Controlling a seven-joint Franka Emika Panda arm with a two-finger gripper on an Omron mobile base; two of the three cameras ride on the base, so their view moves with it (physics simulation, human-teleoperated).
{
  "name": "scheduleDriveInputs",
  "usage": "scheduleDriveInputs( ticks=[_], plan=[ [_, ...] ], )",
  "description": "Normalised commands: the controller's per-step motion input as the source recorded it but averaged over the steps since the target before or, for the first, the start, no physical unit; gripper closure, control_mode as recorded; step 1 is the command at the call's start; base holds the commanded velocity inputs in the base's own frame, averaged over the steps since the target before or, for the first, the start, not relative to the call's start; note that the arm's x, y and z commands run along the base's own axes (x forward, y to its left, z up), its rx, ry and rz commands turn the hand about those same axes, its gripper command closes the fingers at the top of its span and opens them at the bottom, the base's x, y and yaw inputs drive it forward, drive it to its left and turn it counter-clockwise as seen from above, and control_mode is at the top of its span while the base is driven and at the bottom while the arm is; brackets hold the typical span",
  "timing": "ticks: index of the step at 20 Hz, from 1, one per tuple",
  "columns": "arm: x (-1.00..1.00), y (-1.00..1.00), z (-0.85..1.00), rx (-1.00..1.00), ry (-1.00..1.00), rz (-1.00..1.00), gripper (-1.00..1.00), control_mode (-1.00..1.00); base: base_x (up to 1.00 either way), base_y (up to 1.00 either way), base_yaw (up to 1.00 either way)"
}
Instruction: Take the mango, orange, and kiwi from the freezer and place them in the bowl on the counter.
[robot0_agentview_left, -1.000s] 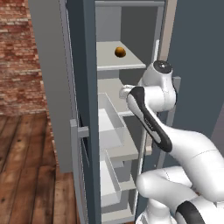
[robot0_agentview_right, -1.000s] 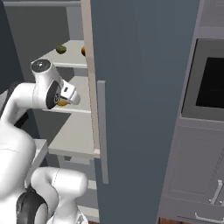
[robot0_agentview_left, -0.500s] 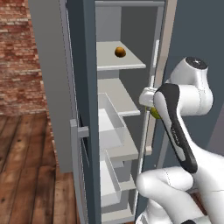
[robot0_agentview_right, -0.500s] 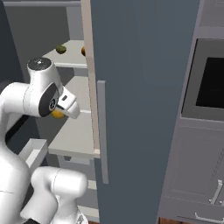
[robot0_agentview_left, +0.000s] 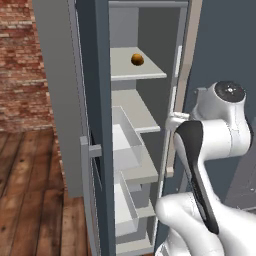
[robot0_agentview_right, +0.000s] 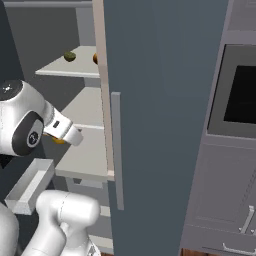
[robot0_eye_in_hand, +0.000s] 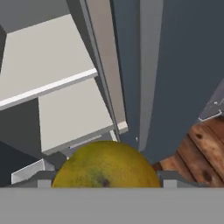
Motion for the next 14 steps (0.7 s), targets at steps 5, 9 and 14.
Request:
scheduleDriveInputs(
  ticks=[5, 9, 14],
  plan=[
    [-0.01, 0.0, 0.0, 0.0, 0.0, 0.0, 1.0, 1.0, -0.34, 0.01, 0.13],
    [0.0, 0.0, 0.0, 0.0, 0.0, 0.0, 1.0, 1.0, -0.81, -0.16, 0.58],
    [0.0, 0.0, 0.0, 0.0, 0.0, 0.0, 1.0, 1.0, -0.53, -0.03, 0.75]
  ],
)
